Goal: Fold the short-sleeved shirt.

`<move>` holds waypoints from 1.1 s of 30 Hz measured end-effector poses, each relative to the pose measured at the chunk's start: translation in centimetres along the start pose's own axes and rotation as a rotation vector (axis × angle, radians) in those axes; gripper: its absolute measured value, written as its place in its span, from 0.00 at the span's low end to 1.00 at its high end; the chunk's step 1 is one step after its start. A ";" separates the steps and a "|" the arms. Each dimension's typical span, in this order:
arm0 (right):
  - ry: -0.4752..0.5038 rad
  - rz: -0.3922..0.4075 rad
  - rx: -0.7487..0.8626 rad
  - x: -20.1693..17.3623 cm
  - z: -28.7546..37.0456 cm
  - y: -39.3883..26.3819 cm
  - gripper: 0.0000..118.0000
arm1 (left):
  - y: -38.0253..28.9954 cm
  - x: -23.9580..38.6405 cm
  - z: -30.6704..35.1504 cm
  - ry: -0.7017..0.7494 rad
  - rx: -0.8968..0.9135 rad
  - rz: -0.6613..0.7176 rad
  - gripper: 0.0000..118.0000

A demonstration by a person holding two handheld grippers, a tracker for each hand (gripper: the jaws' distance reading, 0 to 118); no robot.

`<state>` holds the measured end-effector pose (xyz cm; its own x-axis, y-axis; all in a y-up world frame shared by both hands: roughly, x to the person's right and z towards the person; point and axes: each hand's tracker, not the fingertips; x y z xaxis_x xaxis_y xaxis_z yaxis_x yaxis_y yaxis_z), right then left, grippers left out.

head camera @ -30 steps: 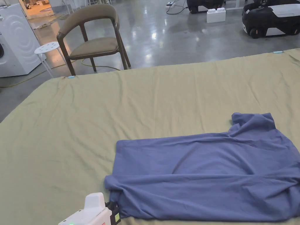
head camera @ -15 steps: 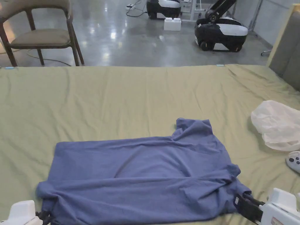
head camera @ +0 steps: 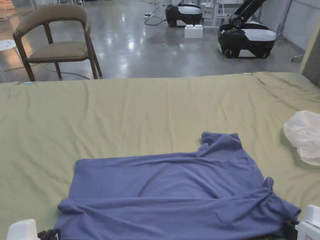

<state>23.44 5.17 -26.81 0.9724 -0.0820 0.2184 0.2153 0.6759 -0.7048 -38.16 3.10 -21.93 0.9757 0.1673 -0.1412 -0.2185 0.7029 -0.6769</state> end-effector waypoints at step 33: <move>0.311 0.136 0.349 -2.9 20.0 -5.5 0.53 | -1.7 8.5 21.7 -0.024 0.484 -0.236 0.55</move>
<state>17.69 16.37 -10.09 0.9818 -0.1548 -0.1096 0.0930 0.8966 -0.4329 -29.83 18.30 -6.32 0.9997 -0.0225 -0.0053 0.0201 0.9605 -0.2776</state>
